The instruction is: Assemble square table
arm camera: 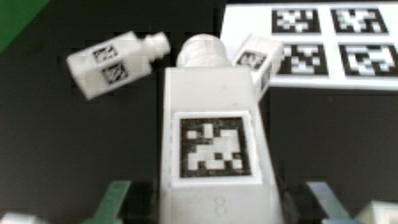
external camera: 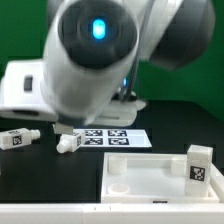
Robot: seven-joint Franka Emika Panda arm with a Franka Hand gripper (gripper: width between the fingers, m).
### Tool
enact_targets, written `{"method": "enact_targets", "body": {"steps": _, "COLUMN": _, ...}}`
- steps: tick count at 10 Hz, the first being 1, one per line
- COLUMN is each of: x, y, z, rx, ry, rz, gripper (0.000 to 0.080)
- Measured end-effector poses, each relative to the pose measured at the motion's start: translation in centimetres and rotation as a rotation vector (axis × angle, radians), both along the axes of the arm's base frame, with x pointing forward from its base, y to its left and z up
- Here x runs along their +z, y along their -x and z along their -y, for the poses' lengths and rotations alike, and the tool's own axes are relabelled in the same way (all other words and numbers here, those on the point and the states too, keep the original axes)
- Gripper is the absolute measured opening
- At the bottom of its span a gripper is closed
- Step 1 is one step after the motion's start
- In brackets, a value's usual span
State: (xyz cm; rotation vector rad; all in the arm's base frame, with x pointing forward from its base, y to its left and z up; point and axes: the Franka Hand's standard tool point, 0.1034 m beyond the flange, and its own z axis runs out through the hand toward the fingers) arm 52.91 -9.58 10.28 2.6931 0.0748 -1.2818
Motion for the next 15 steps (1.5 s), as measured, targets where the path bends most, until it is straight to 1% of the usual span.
{"method": "enact_targets", "body": {"steps": 1, "x": -0.3, "y": 0.2, "z": 0.3, "rx": 0.027, "ry": 0.002, "rz": 0.065, "gripper": 0.0284}}
{"method": "enact_targets", "body": {"steps": 2, "x": -0.3, "y": 0.1, "z": 0.4, "rx": 0.035, "ry": -0.007, "rz": 0.111, "gripper": 0.0284}}
{"method": "enact_targets", "body": {"steps": 3, "x": -0.2, "y": -0.8, "z": 0.5, "rx": 0.054, "ry": -0.016, "rz": 0.203, "gripper": 0.0284}}
{"method": "enact_targets", "body": {"steps": 4, "x": 0.3, "y": -1.3, "z": -0.3, "rx": 0.027, "ry": -0.032, "rz": 0.281, "gripper": 0.0284}}
{"method": "enact_targets", "body": {"steps": 5, "x": 1.4, "y": -2.1, "z": -1.8, "rx": -0.043, "ry": -0.053, "rz": 0.344, "gripper": 0.0284}}
{"method": "enact_targets", "body": {"steps": 6, "x": 2.3, "y": -3.7, "z": -3.5, "rx": -0.147, "ry": -0.068, "rz": 0.429, "gripper": 0.0284}}
{"method": "enact_targets", "body": {"steps": 7, "x": 2.9, "y": -5.6, "z": -5.1, "rx": -0.218, "ry": -0.087, "rz": 0.556, "gripper": 0.0284}}
{"method": "enact_targets", "body": {"steps": 8, "x": 3.3, "y": -6.2, "z": -6.1, "rx": -0.266, "ry": -0.084, "rz": 0.627, "gripper": 0.0284}}
{"method": "enact_targets", "body": {"steps": 9, "x": 3.7, "y": -7.0, "z": -6.3, "rx": -0.264, "ry": -0.083, "rz": 0.685, "gripper": 0.0284}}
{"method": "enact_targets", "body": {"steps": 10, "x": 3.5, "y": -7.4, "z": -6.2, "rx": -0.257, "ry": -0.079, "rz": 0.764, "gripper": 0.0284}}
{"method": "enact_targets", "body": {"steps": 11, "x": 3.4, "y": -7.2, "z": -6.2, "rx": -0.255, "ry": -0.078, "rz": 0.798, "gripper": 0.0284}}
{"method": "enact_targets", "body": {"steps": 12, "x": 3.4, "y": -7.9, "z": -6.1, "rx": -0.245, "ry": -0.074, "rz": 0.879, "gripper": 0.0284}}
{"method": "enact_targets", "body": {"steps": 13, "x": 3.3, "y": -8.0, "z": -6.1, "rx": -0.235, "ry": -0.069, "rz": 0.949, "gripper": 0.0284}}
{"method": "enact_targets", "body": {"steps": 14, "x": 3.2, "y": -8.0, "z": -6.2, "rx": -0.229, "ry": -0.067, "rz": 0.982, "gripper": 0.0284}}
{"method": "enact_targets", "body": {"steps": 15, "x": 3.3, "y": -9.0, "z": -6.7, "rx": -0.231, "ry": -0.067, "rz": 1.103, "gripper": 0.0284}}
